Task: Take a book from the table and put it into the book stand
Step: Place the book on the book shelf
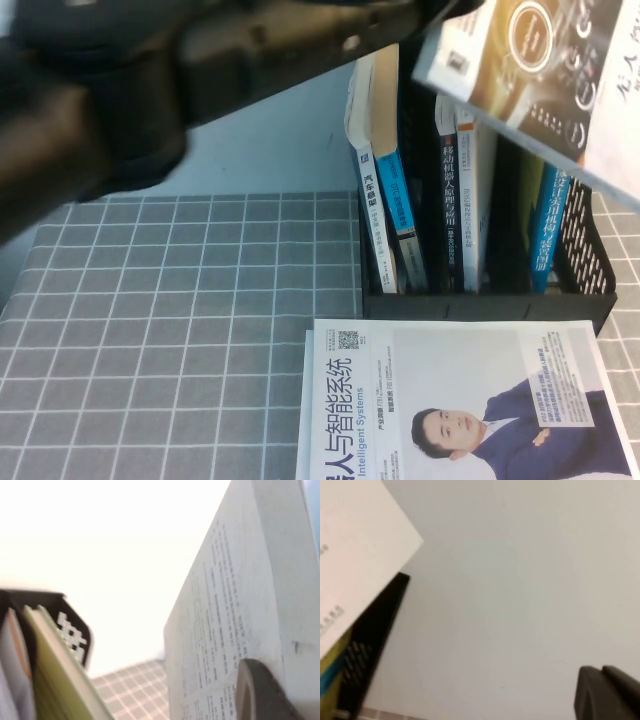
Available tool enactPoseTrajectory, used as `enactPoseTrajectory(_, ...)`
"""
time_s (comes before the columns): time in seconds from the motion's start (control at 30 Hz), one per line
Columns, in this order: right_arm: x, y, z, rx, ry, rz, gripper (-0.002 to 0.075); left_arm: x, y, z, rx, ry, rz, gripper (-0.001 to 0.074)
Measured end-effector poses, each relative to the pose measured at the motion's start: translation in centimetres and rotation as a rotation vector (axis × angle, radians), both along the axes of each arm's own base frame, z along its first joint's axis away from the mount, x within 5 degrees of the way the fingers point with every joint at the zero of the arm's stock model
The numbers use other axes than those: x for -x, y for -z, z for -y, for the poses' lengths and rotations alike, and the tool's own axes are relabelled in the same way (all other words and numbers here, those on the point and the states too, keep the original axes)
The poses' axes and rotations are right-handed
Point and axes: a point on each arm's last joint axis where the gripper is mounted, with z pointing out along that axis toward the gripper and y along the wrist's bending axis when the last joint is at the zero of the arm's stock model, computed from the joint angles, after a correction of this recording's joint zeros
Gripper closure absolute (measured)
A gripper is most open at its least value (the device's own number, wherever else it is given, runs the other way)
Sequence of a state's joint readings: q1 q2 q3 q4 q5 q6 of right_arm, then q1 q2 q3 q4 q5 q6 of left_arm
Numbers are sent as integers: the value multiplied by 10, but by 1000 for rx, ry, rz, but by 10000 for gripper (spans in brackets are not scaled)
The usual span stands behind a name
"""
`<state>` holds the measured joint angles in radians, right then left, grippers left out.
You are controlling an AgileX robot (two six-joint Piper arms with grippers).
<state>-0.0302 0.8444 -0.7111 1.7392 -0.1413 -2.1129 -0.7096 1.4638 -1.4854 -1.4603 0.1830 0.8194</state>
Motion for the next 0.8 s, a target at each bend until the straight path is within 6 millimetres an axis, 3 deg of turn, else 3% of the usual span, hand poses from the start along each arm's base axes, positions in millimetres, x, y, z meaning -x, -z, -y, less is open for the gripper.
enactPoseTrajectory(0.13, -22, 2, 15, 126, 144, -92, 729, -27, 13, 24, -29, -43, -5, 637)
enactPoseTrajectory(0.2, -33, 12, 24, 183, 241, -181, 729, -39, 23, 34, -41, -80, -20, 637)
enactPoseTrajectory(0.4, -53, 37, 32, 151, 311, -299, 729, -53, 42, 51, -114, -180, 21, 637)
enactPoseTrajectory(0.5, -59, 43, 22, 32, 217, -270, 729, -49, 40, 55, -147, -222, 69, 638)
enactPoseTrajectory(0.67, -63, 65, -14, -233, -141, -265, 729, -42, 41, 59, -243, -336, 127, 637)
enactPoseTrajectory(0.8, -54, 83, -41, -387, -408, -398, 729, -41, 43, 58, -306, -369, 126, 636)
